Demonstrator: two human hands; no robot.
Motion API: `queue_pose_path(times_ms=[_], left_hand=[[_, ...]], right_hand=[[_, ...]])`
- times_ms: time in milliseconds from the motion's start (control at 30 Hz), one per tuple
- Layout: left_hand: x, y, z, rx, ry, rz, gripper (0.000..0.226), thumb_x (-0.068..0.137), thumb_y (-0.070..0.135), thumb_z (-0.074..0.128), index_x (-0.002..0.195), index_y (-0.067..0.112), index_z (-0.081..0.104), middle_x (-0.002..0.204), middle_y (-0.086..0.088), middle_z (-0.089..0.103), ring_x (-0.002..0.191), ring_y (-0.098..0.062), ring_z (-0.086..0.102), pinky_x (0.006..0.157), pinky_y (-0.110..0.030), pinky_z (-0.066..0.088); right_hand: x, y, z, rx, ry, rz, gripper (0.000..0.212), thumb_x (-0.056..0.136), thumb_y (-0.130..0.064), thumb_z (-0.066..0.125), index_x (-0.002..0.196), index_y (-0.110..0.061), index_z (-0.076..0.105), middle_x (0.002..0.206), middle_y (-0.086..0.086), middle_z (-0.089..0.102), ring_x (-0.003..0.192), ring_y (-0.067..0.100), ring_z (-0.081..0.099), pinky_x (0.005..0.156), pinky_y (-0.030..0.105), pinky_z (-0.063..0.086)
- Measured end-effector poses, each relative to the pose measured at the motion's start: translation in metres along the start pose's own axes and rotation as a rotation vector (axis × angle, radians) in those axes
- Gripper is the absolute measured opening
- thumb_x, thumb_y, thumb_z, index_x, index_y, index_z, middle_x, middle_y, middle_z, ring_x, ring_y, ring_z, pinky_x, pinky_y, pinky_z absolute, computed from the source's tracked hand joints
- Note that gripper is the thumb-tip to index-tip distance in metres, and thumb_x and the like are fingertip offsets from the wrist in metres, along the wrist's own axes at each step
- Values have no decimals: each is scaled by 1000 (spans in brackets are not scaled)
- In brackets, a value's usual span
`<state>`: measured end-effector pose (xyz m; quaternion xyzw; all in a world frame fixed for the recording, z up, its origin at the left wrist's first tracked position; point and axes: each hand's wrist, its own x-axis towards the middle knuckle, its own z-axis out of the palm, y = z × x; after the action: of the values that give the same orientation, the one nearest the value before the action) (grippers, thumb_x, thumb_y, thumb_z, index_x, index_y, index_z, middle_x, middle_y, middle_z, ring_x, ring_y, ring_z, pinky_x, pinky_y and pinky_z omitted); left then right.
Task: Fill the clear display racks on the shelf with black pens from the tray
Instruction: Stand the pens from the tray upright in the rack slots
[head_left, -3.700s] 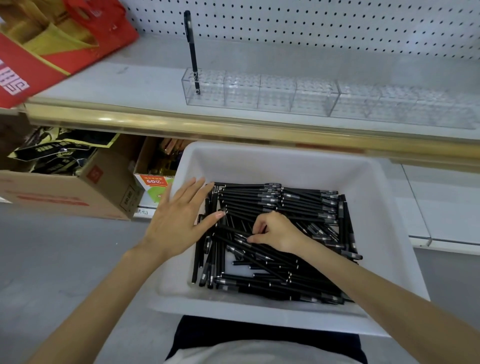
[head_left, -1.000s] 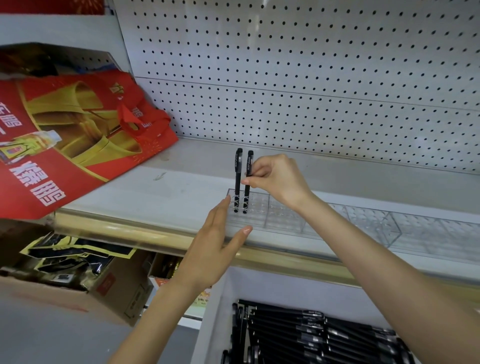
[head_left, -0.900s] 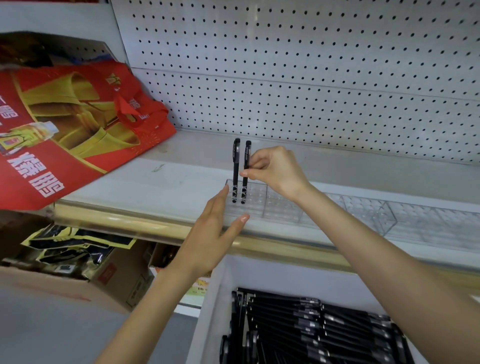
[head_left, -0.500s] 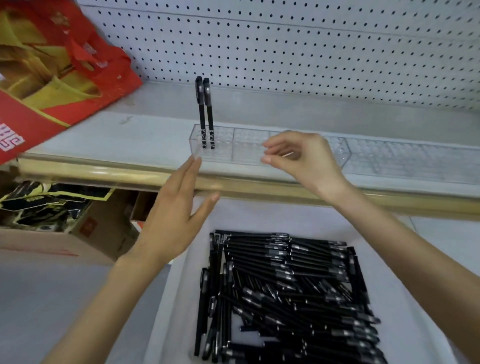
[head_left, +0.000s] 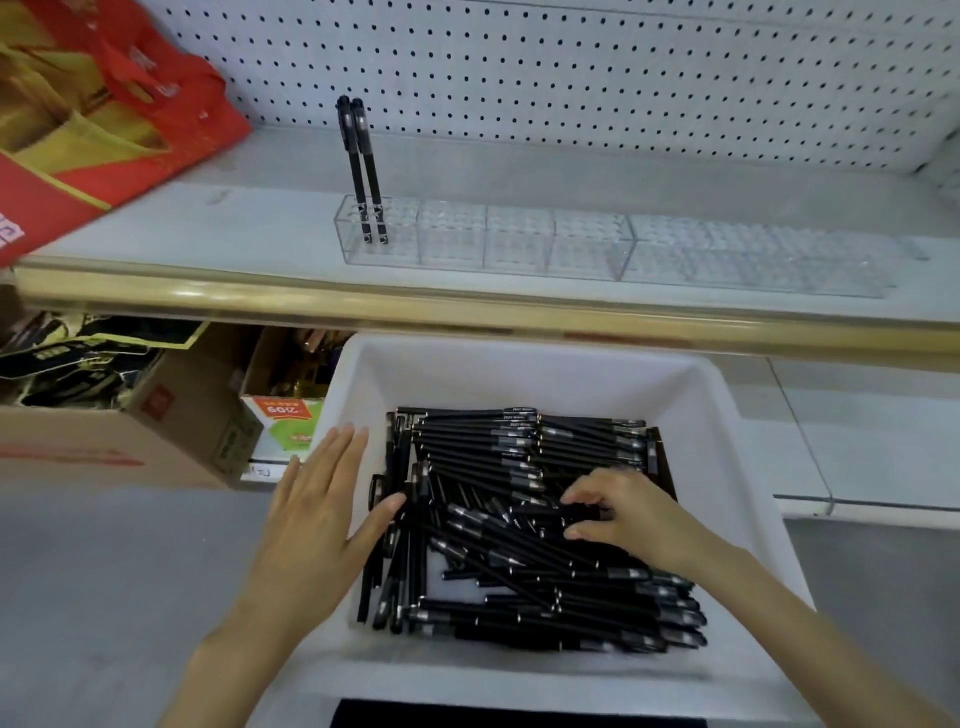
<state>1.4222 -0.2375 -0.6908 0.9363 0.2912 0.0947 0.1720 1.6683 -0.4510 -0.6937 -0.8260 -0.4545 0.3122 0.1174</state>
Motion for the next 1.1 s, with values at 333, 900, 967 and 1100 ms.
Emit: queue_pose_path(times_ms=[333,900,967,1100], left_hand=[[-12,4,4,63,15,5,83,88,72,17,151,19,26,157,1,25,145,-7,13,119,-37,11],[0,51,1,-359,-90,29,72,91,67,31,149,24,30,151,11,33,140,0,24,117,-25,19],[5,70,7,-452,-204,35,71,87,61,39,148,25,34,144,10,45,130,-2,42,109,-21,34],[22,99,15,-569,-313,56,42,91,39,58,130,23,57,111,6,67,95,-1,62,85,-17,50]], right_hand=[[5,33,13,91,-67,84,27,76,-30,80,95,-31,61,95,-14,56,92,4,54,75,10,40],[2,28,5,434,-125,58,23,81,-29,74,87,-7,76,66,4,68,62,7,58,65,18,44],[1,21,1,458,-122,22,26,82,-27,73,90,-3,75,75,4,72,73,11,66,71,19,50],[2,-4,-13,444,-149,-79,22,85,-24,71,92,-4,75,73,-2,71,72,8,66,68,17,50]])
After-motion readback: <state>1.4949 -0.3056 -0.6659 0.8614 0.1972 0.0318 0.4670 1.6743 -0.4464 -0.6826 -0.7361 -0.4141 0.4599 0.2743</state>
